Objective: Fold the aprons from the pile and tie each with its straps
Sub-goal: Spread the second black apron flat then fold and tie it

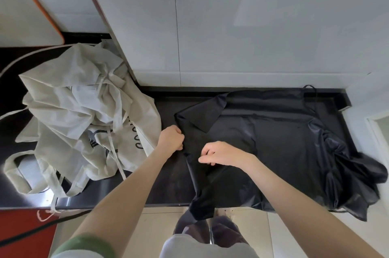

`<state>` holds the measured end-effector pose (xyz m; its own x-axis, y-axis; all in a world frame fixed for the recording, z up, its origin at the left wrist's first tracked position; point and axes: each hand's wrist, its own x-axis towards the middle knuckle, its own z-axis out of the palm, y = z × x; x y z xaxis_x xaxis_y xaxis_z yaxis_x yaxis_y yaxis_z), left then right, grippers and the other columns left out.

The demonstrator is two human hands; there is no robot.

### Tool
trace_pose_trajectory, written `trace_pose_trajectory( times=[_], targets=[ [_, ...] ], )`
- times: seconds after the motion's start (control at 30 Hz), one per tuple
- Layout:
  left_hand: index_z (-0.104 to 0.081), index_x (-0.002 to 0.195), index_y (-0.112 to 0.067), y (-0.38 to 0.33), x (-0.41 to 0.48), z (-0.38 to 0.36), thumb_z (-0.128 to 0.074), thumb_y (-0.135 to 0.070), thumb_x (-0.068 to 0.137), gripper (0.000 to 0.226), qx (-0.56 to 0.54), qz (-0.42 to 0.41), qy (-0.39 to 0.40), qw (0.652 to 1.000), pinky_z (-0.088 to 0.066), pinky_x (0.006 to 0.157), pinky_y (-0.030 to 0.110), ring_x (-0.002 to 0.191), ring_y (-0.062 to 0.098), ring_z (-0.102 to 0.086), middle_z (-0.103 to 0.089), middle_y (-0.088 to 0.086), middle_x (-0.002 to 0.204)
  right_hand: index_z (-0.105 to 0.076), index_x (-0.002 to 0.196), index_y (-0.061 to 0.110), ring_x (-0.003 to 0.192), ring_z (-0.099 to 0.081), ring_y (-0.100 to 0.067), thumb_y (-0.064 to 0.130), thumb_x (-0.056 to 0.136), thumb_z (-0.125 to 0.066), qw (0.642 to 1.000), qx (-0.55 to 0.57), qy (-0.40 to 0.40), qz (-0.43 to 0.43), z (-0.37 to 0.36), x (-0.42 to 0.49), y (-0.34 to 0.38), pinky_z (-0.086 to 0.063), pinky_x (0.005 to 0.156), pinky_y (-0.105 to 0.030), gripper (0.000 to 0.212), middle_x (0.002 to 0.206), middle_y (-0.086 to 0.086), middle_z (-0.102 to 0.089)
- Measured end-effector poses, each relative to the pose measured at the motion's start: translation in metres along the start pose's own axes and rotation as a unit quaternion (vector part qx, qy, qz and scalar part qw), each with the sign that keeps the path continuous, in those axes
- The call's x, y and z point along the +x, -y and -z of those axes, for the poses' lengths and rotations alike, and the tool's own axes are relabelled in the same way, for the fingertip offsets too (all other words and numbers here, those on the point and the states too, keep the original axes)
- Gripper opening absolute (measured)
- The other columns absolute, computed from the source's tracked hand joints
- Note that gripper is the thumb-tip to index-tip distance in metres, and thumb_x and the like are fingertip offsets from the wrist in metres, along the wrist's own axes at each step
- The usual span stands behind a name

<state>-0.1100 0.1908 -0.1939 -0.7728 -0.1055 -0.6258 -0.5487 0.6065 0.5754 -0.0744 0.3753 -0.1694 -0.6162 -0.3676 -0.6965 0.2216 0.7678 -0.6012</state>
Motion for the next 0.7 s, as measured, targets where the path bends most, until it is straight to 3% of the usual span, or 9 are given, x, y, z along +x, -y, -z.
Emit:
trace_pose_trajectory(
  times=[0.1, 0.17, 0.23, 0.3, 0.37, 0.43, 0.5, 0.6, 0.7],
  targets=[
    [-0.052, 0.099, -0.013, 0.002, 0.002, 0.005, -0.046, -0.008, 0.096, 0.008, -0.036, -0.017, -0.014, 0.999, -0.060, 0.073, 0.037, 0.078, 0.027, -0.065, -0.059, 0.011, 0.091, -0.065, 0.099, 0.013, 0.081, -0.061, -0.013, 0.042, 0.086, -0.066, 0.996, -0.066, 0.067, -0.005, -0.017, 0.008, 0.007, -0.049, 0.074, -0.027, 0.031, 0.094, -0.001, -0.065],
    [-0.049, 0.095, -0.014, 0.003, 0.002, 0.011, -0.044, -0.008, 0.097, 0.008, -0.056, -0.020, -0.021, 0.998, -0.060, 0.074, 0.042, 0.074, 0.025, -0.061, -0.055, 0.010, 0.088, -0.060, 0.088, 0.006, 0.070, -0.054, -0.014, 0.034, 0.088, -0.065, 0.995, -0.076, 0.066, -0.002, -0.025, 0.011, 0.010, -0.043, 0.063, -0.025, 0.028, 0.080, -0.003, -0.058],
    [-0.046, 0.092, -0.012, 0.002, 0.000, 0.016, -0.041, -0.007, 0.098, 0.009, -0.076, -0.018, -0.031, 0.996, -0.060, 0.069, 0.040, 0.070, 0.022, -0.055, -0.050, 0.009, 0.084, -0.050, 0.080, 0.009, 0.063, -0.049, -0.013, 0.027, 0.088, -0.062, 0.997, -0.061, 0.051, -0.003, -0.030, 0.012, 0.015, -0.038, 0.057, -0.024, 0.024, 0.073, -0.001, -0.052],
    [-0.044, 0.094, -0.011, 0.002, 0.000, 0.020, -0.039, -0.006, 0.098, 0.008, -0.093, -0.014, -0.037, 0.995, -0.059, 0.067, 0.038, 0.071, 0.021, -0.050, -0.046, 0.010, 0.084, -0.044, 0.078, 0.012, 0.058, -0.055, -0.011, 0.022, 0.089, -0.057, 0.998, -0.038, 0.041, 0.005, -0.034, 0.009, 0.021, -0.039, 0.053, -0.021, 0.020, 0.069, 0.000, -0.055],
    [-0.045, 0.101, -0.009, 0.003, 0.001, 0.023, -0.038, -0.007, 0.098, 0.008, -0.100, -0.008, -0.043, 0.994, -0.058, 0.077, 0.046, 0.079, 0.027, -0.055, -0.047, 0.011, 0.085, -0.041, 0.078, 0.013, 0.056, -0.061, -0.012, 0.020, 0.092, -0.051, 0.999, -0.018, 0.039, 0.020, -0.039, 0.007, 0.026, -0.040, 0.049, -0.018, 0.019, 0.068, -0.001, -0.057],
    [-0.046, 0.106, -0.007, 0.003, 0.000, 0.024, -0.040, -0.008, 0.097, 0.011, -0.091, -0.002, -0.059, 0.994, -0.055, 0.084, 0.049, 0.089, 0.034, -0.058, -0.050, 0.012, 0.091, -0.046, 0.084, 0.013, 0.059, -0.067, -0.016, 0.020, 0.097, -0.048, 0.997, 0.019, 0.068, 0.030, -0.046, 0.004, 0.032, -0.046, 0.050, -0.018, 0.014, 0.077, -0.003, -0.062],
    [-0.045, 0.112, -0.004, 0.002, -0.003, 0.026, -0.040, -0.008, 0.098, 0.015, -0.072, -0.010, -0.064, 0.995, -0.053, 0.082, 0.041, 0.087, 0.029, -0.052, -0.048, 0.012, 0.098, -0.055, 0.111, 0.016, 0.070, -0.070, -0.019, 0.017, 0.099, -0.043, 0.988, 0.047, 0.140, 0.036, -0.051, 0.002, 0.037, -0.056, 0.064, -0.025, 0.017, 0.098, -0.005, -0.068],
    [-0.041, 0.113, -0.004, 0.006, -0.005, 0.027, -0.037, -0.006, 0.099, 0.015, -0.077, -0.016, -0.069, 0.995, -0.039, 0.074, 0.031, 0.088, 0.023, -0.044, -0.044, 0.008, 0.096, -0.034, 0.148, 0.031, 0.090, -0.067, -0.015, 0.010, 0.098, -0.038, 0.973, 0.022, 0.226, 0.035, -0.056, 0.003, 0.040, -0.057, 0.081, -0.029, 0.054, 0.137, -0.004, -0.055],
    [-0.036, 0.114, -0.007, 0.009, -0.011, 0.025, -0.036, 0.002, 0.095, 0.021, -0.053, -0.041, -0.086, 0.994, -0.037, 0.077, 0.029, 0.094, 0.023, -0.045, -0.044, 0.010, 0.103, -0.017, 0.152, 0.038, 0.101, -0.062, -0.014, 0.004, 0.097, -0.038, 0.969, 0.007, 0.243, 0.038, -0.060, 0.007, 0.036, -0.057, 0.076, -0.026, 0.068, 0.151, 0.002, -0.041]
  ],
)
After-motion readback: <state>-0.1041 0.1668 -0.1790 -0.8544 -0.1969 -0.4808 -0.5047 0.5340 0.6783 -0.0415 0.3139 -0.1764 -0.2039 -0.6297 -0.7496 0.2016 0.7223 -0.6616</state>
